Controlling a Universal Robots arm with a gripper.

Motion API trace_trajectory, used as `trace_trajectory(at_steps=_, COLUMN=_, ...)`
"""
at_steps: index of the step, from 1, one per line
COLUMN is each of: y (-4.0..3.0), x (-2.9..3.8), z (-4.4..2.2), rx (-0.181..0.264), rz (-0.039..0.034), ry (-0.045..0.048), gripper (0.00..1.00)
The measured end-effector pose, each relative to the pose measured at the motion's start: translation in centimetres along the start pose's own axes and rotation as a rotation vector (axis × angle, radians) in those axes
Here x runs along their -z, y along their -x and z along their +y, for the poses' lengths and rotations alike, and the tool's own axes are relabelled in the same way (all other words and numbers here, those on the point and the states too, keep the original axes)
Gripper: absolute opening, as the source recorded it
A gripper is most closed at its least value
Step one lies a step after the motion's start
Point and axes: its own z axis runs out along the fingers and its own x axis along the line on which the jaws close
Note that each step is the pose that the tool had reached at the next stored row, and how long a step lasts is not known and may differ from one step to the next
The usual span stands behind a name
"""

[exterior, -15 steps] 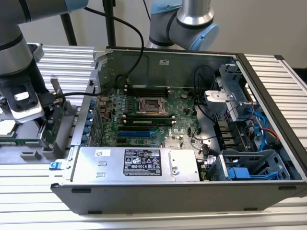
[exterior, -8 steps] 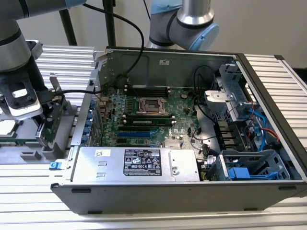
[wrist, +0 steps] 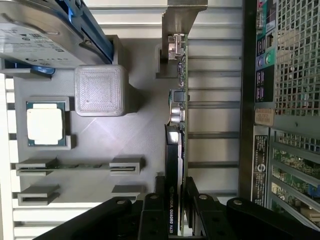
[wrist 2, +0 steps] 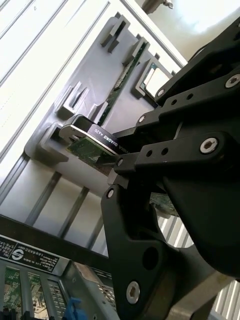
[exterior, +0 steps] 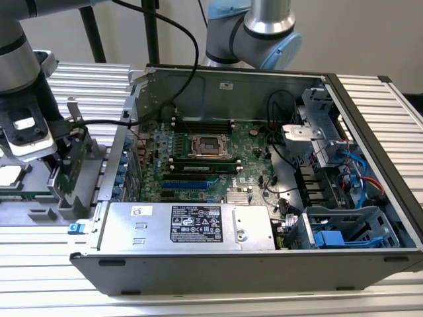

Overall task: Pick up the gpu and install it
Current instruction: 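Pick up the gpu and move the gpu toward the slot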

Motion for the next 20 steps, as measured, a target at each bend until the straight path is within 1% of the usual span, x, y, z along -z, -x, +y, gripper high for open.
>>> trace_trajectory(at_steps=20, y=0.02, x=1.91, z=-0.01, rx=0.0, rz=0.0, ry=0.0, gripper=0.0)
